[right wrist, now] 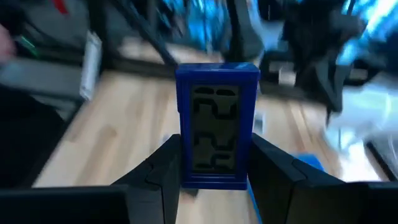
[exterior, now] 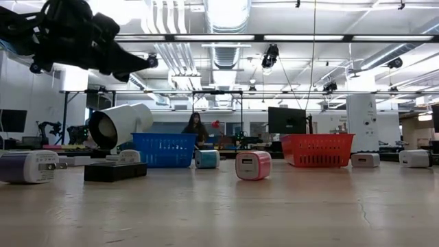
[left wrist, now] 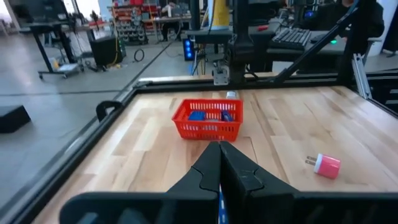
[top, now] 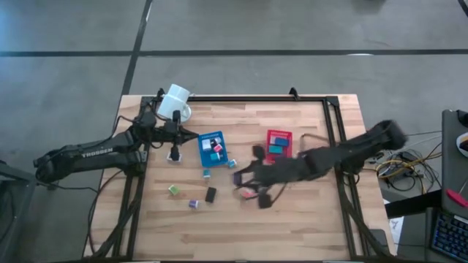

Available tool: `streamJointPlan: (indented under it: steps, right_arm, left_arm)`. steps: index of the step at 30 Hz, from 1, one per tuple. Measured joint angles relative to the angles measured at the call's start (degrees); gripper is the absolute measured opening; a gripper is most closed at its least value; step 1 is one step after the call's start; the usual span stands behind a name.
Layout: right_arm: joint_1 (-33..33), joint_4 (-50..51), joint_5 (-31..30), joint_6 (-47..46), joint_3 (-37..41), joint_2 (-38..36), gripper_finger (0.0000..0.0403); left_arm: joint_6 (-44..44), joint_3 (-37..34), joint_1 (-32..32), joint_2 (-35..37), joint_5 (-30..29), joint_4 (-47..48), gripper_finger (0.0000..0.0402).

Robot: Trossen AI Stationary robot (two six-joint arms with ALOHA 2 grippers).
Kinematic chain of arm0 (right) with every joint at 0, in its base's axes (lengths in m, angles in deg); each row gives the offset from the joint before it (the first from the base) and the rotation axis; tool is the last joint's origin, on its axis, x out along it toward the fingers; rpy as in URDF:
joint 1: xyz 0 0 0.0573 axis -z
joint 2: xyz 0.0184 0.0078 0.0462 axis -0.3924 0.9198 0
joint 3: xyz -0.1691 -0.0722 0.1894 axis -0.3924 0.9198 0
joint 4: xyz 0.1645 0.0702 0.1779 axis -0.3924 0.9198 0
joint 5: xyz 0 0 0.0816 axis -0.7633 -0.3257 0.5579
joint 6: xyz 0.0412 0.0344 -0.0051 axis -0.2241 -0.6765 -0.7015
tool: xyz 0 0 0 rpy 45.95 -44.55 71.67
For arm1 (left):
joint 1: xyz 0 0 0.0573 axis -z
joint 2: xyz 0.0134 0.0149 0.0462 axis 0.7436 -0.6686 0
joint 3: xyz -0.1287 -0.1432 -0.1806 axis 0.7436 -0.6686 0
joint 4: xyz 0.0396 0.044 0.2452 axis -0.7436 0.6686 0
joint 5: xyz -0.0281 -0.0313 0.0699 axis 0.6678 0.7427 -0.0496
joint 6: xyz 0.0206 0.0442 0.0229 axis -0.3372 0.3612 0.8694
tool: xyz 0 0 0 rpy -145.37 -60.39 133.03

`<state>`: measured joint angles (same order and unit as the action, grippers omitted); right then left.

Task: Pick & Place Office items
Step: Put the purple digital clock into the red bin

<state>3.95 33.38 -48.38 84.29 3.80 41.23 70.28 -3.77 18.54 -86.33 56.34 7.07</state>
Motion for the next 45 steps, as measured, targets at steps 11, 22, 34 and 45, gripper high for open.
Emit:
streamJointPlan:
  steps: [11,22,34,45]
  right_arm:
    - [19.4,-53.5,22.4,1.4,47.0,-20.7,0.0137]
    - [32.3,-49.6,26.6,-0.5,58.8,-40.5,0.0137]
    - [29.3,-30.4,18.8,3.0,60.3,-60.6,0.0137]
    - [29.2,-34.5,20.5,2.0,66.6,-66.8,0.0137]
  left_arm:
    - [0.0,0.0,0.0,0.0,-6.9,-1.0,0.0005]
    - [2.3,0.0,0.0,0.0,-11.6,-1.0,0.0005]
    - [2.6,-0.1,0.0,0.0,-11.8,0.4,0.0005]
    - [5.3,-0.1,-0.1,0.0,-11.8,0.7,0.0005]
